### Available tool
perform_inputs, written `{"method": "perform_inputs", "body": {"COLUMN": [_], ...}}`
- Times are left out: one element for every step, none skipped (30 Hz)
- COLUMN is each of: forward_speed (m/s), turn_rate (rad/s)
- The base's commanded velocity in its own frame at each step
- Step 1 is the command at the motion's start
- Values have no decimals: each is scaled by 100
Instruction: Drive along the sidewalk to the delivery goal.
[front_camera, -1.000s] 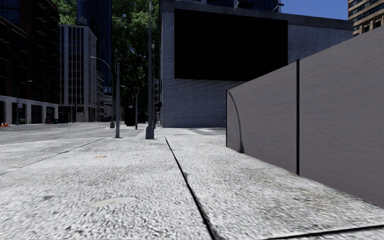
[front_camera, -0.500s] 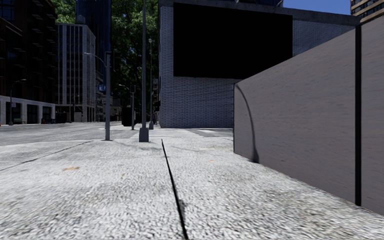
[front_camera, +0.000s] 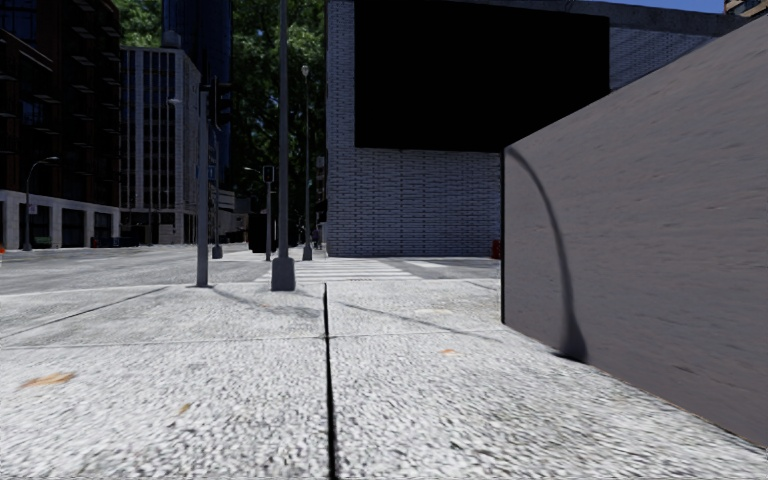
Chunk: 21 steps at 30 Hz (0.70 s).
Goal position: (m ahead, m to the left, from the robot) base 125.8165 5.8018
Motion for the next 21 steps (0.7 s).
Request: {"method": "perform_inputs", "body": {"forward_speed": [199,199,199,199,199,199,199,199,199,199,199,199,199,199,199,199,199,199,199,199,199], "turn_rate": [24,20,20,18,17,8,0,0,0,0,0,0,0,0,0,0,0,0,0,0,0]}}
